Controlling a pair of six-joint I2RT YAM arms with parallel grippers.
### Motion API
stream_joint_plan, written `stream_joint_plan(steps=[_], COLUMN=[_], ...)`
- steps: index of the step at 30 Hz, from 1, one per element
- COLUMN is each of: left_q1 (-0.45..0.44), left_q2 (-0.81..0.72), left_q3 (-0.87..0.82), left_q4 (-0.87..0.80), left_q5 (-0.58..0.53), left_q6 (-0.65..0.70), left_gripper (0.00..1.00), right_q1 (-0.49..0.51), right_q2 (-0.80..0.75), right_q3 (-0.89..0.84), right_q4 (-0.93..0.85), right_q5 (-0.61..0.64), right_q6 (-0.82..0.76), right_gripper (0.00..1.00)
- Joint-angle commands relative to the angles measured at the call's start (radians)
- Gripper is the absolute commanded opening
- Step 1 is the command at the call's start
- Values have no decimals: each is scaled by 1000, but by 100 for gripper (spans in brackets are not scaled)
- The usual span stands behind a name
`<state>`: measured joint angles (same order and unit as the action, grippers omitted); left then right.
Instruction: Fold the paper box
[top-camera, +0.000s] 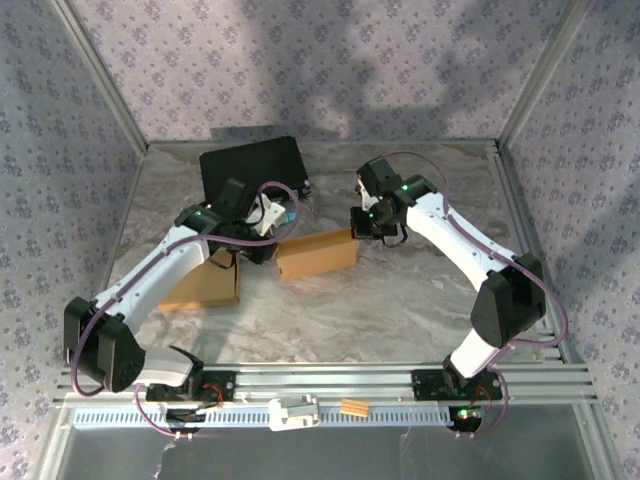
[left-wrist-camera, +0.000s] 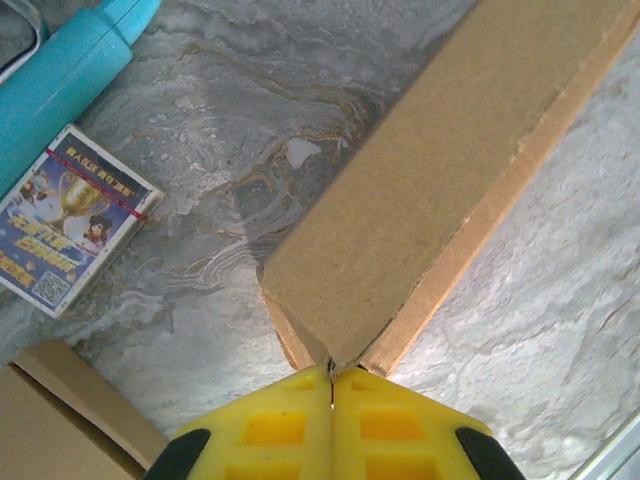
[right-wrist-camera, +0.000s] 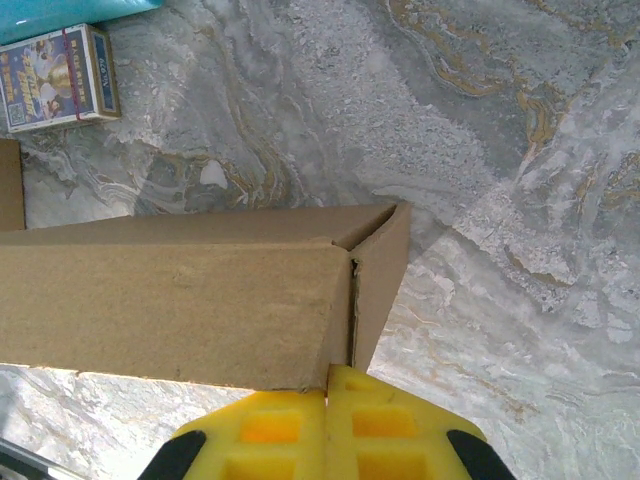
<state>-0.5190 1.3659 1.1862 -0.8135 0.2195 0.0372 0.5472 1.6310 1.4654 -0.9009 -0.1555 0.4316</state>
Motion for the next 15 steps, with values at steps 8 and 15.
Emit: stream_joint_plan(steps=[8,15], left_q1=[-6,31], left_q2=[100,140], left_q3=[137,217], left_q4=[-89,-168], left_q5=[81,146], left_q6=[-261,-323], left_gripper=[0,0], right_q1=[13,-5], right_q2=[21,32], right_q3=[40,64], right_q4=[-21,-52], right_q5=[-45,-65], right_q6=[31,-6], right_gripper=[0,0])
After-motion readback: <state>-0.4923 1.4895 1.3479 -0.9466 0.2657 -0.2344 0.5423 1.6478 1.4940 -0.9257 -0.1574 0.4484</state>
